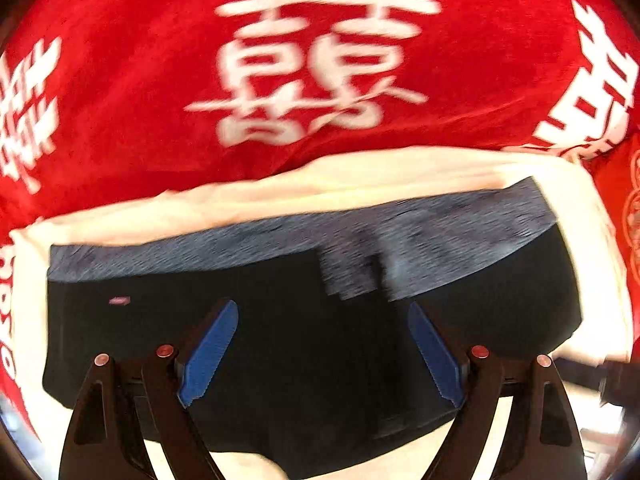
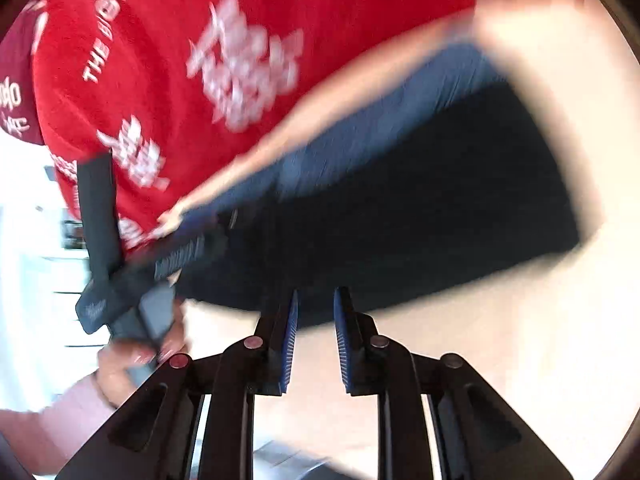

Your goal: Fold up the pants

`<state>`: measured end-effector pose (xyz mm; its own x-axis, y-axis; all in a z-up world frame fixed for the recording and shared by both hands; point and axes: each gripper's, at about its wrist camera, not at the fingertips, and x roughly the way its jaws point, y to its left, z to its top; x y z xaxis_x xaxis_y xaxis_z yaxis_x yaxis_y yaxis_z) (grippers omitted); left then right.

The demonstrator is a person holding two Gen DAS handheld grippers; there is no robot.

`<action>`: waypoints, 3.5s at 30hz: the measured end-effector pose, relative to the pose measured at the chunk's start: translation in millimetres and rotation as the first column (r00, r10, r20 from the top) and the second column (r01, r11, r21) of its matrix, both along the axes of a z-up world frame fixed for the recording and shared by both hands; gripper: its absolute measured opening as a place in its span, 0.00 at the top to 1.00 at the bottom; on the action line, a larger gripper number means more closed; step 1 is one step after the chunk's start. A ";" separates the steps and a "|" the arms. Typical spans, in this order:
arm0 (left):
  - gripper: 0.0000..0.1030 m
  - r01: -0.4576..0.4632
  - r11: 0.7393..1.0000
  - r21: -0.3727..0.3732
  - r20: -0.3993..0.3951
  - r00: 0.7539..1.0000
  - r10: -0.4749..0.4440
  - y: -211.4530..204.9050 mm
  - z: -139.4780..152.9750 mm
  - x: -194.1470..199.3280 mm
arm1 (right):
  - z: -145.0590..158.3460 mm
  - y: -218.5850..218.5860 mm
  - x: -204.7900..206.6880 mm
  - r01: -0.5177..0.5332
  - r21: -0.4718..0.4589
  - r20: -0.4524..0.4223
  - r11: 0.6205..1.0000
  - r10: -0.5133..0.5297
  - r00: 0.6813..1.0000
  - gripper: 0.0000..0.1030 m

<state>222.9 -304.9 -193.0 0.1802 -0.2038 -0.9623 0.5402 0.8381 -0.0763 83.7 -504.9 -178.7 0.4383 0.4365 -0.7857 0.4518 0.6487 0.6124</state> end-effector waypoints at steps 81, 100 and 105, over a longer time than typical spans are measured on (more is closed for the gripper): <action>0.00 -0.481 0.874 0.067 -0.115 0.867 0.485 195.8 -17.0 -35.0 | -4.5 161.1 122.3 -0.540 -0.392 -0.288 0.744 0.458 0.841 0.18; 0.00 -0.679 0.656 -0.329 -0.345 0.733 0.586 319.9 -48.9 -4.5 | -44.3 180.9 118.0 -0.576 -0.339 -0.345 0.744 0.471 0.812 0.18; 0.00 -0.681 0.609 -0.406 -0.388 0.732 0.560 319.2 -50.5 1.8 | -47.0 185.9 120.4 -0.590 -0.355 -0.353 0.725 0.481 0.803 0.17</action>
